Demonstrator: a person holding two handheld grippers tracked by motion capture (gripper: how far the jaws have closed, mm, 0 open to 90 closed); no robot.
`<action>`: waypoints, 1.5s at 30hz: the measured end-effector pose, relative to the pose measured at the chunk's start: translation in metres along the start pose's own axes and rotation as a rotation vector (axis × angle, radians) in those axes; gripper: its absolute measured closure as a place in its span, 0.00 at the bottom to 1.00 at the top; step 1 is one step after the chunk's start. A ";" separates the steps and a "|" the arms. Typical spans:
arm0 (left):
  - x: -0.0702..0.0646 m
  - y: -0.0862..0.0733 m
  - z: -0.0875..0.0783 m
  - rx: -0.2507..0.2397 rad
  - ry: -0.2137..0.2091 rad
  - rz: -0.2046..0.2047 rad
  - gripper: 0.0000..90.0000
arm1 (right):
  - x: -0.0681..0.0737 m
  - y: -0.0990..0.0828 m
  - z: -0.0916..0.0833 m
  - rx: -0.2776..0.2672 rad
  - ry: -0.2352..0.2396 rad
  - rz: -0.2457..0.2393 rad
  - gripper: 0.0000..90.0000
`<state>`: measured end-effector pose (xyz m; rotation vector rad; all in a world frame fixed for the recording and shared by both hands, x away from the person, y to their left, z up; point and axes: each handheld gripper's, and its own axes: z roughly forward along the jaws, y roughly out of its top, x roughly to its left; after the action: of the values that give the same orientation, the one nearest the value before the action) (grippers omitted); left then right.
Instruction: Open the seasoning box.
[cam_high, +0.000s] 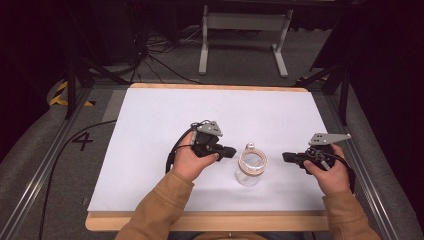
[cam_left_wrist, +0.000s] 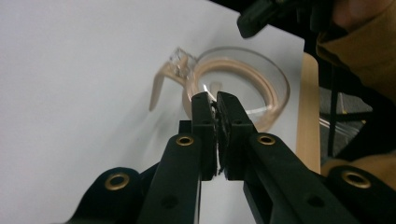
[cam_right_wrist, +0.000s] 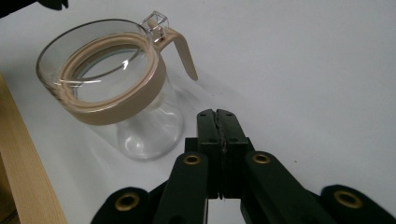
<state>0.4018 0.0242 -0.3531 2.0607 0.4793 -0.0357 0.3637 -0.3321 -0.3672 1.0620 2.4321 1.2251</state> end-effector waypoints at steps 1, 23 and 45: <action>0.000 0.002 0.001 -0.014 0.000 0.004 0.97 | 0.000 -0.001 -0.001 -0.002 -0.002 0.004 1.00; 0.017 0.030 0.043 -0.085 -0.021 0.048 0.99 | 0.005 -0.026 -0.012 0.035 -0.047 0.037 1.00; 0.025 0.026 0.063 -0.035 -0.007 0.052 1.00 | 0.016 -0.027 -0.005 0.043 -0.012 0.023 1.00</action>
<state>0.4446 -0.0321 -0.3702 2.0374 0.4191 -0.0038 0.3358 -0.3352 -0.3828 1.1090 2.4543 1.1744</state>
